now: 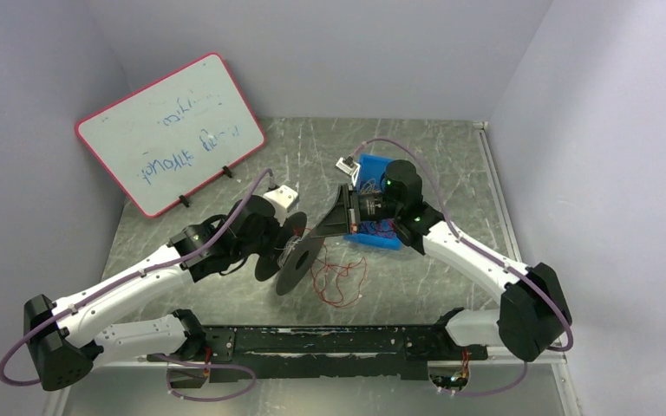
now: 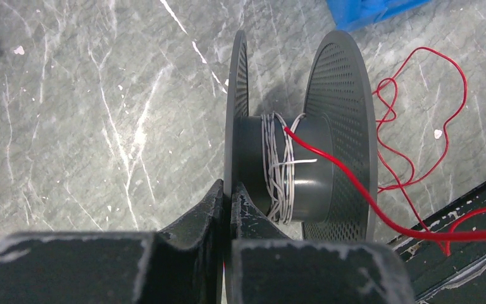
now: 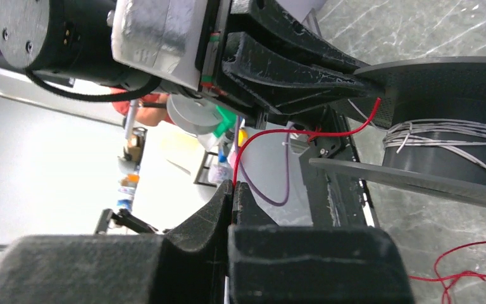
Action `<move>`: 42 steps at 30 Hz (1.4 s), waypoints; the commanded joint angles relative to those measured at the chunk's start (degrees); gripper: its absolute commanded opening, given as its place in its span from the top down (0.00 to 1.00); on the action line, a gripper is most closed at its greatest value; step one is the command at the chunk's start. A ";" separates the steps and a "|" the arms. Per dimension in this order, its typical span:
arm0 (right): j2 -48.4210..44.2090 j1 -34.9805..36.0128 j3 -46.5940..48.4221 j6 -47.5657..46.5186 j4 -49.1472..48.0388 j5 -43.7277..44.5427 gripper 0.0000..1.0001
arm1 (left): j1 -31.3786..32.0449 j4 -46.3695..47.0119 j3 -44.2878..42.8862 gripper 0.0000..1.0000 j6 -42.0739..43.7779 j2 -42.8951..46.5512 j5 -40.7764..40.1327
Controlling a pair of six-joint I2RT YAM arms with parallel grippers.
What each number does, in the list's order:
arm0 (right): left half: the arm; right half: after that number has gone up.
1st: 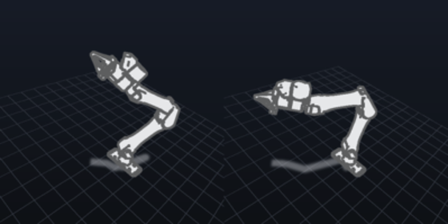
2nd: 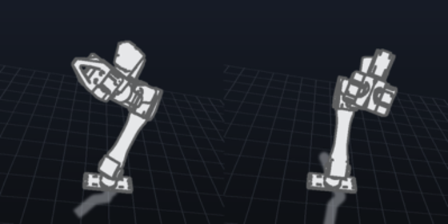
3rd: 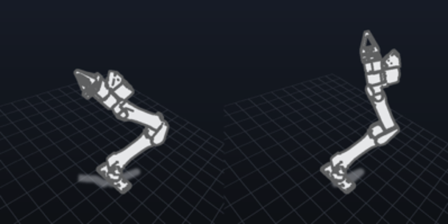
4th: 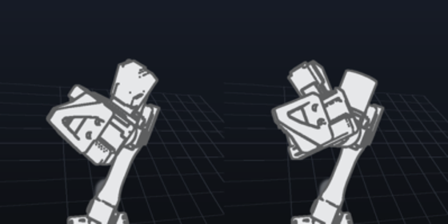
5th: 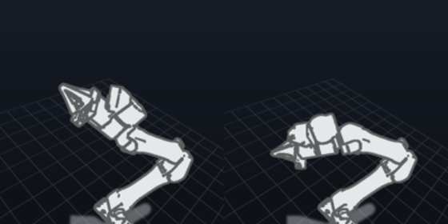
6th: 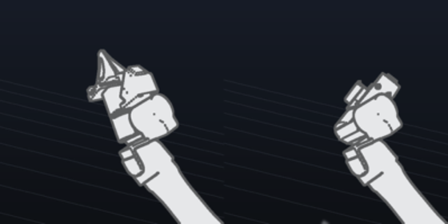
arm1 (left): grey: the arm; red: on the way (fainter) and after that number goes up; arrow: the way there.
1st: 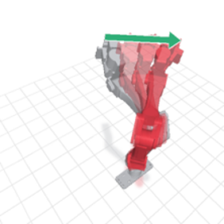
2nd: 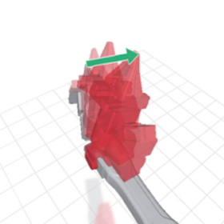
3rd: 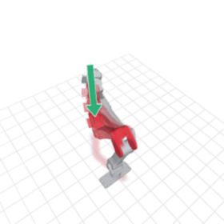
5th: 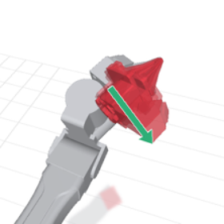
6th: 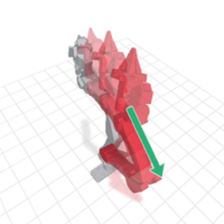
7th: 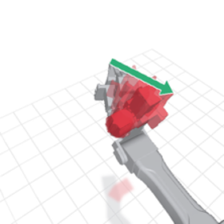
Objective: Wrap the cables
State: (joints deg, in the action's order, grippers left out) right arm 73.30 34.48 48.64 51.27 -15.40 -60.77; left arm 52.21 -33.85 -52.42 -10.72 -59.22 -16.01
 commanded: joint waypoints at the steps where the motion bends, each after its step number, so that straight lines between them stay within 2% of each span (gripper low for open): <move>1: 1.83 0.48 -1.50 12.89 -9.80 1.12 1.00 | -0.26 1.19 1.38 0.93 0.87 0.24 1.90; 9: 6.18 2.24 -5.04 26.40 -21.29 3.86 1.00 | -0.33 1.65 1.78 0.93 0.66 1.88 0.42; 13: 8.37 3.11 -6.28 29.87 -24.71 5.04 1.00 | -0.42 1.62 1.71 0.92 0.17 2.42 -0.07; 22: 14.25 3.36 -9.72 39.26 -37.19 7.71 1.00 | -0.96 1.59 1.45 0.80 -0.77 2.62 0.55; 30: 21.61 3.25 -11.69 47.63 -52.08 9.27 1.00 | -1.27 1.67 1.58 0.76 -1.24 4.04 0.19; 36: 23.45 2.36 -11.19 47.94 -53.44 9.79 1.00 | -1.23 1.51 1.86 0.73 -1.65 5.29 -0.89; 42: 21.72 0.45 -10.06 43.78 -46.50 9.47 1.00 | -1.29 1.51 1.70 0.67 -2.15 6.58 -2.27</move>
State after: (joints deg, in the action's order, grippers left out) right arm 96.38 36.03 37.47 97.71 -64.69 -51.59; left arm 51.42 -33.28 -51.03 -11.94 -54.08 -16.80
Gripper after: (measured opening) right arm 0.013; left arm 0.312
